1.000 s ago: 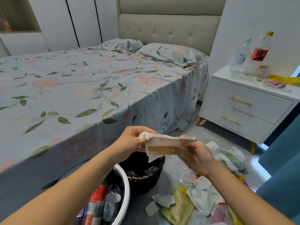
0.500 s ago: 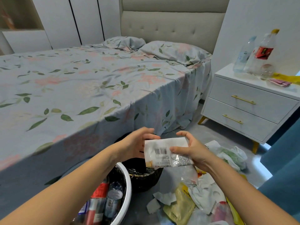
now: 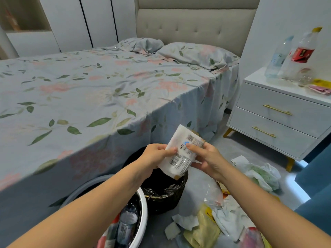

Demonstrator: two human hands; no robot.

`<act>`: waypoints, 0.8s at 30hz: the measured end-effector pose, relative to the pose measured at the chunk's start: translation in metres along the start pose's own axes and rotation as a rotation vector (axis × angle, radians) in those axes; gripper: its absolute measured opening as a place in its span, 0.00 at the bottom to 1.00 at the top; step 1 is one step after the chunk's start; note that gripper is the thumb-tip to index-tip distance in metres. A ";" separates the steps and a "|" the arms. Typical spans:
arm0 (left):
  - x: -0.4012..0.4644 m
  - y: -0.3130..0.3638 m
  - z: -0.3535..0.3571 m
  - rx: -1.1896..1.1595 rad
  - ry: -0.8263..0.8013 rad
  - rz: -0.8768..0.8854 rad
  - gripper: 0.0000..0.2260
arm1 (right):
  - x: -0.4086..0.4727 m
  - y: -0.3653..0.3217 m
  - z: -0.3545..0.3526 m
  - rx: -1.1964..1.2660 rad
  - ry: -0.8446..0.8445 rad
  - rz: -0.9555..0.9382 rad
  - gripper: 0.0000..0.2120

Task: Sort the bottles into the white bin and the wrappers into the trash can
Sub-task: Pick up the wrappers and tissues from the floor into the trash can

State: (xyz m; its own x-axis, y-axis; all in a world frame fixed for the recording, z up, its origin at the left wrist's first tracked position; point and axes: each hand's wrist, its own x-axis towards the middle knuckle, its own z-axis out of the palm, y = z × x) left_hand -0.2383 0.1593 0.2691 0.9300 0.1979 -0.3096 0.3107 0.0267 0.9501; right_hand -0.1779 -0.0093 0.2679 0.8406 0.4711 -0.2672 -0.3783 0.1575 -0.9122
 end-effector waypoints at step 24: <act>0.186 -0.173 -0.056 0.640 -0.044 -0.610 0.17 | 0.117 0.133 -0.119 -0.243 0.434 0.069 0.07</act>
State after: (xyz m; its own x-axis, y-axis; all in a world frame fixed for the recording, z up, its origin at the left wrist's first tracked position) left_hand -0.1301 0.2462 0.0495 0.5691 0.2898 -0.7695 0.7929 -0.4412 0.4203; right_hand -0.0836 -0.0362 0.0788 0.9202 0.0607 -0.3867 -0.3806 -0.0919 -0.9202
